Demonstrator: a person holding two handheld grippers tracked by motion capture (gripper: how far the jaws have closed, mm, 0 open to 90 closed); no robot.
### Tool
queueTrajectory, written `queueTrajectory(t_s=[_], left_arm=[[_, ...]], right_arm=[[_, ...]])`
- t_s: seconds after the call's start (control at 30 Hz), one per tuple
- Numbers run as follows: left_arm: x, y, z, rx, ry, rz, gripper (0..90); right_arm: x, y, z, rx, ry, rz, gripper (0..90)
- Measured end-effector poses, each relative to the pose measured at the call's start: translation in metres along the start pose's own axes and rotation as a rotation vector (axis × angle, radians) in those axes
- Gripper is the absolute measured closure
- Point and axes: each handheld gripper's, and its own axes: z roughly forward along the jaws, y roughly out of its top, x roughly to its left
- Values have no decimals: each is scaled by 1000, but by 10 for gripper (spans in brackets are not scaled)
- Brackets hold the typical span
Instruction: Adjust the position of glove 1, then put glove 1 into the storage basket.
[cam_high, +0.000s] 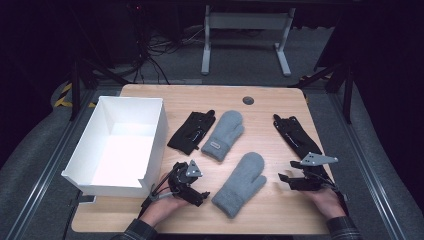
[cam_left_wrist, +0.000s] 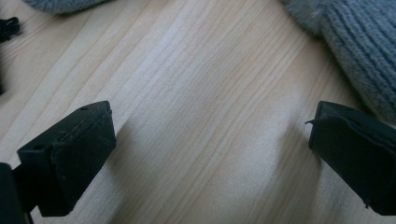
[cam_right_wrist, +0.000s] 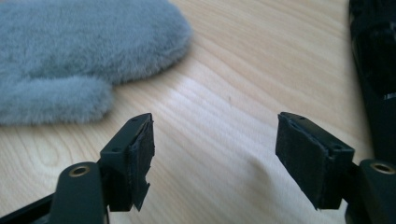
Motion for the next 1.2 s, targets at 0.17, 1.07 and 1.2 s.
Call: queueTrajectory(t_s=[0.17,1.07,1.2], left_arm=[[3,5,-3,10,8,-19,20],[31,66,-8,-42,20,-88,155],[41,80,-2,-54,32,-109,314]], right_arm=[[-2,-11,-1,7,-22,5,219],[0,-15,5,27,-37,1,161],[0,-15,5,27,-37,1,162]])
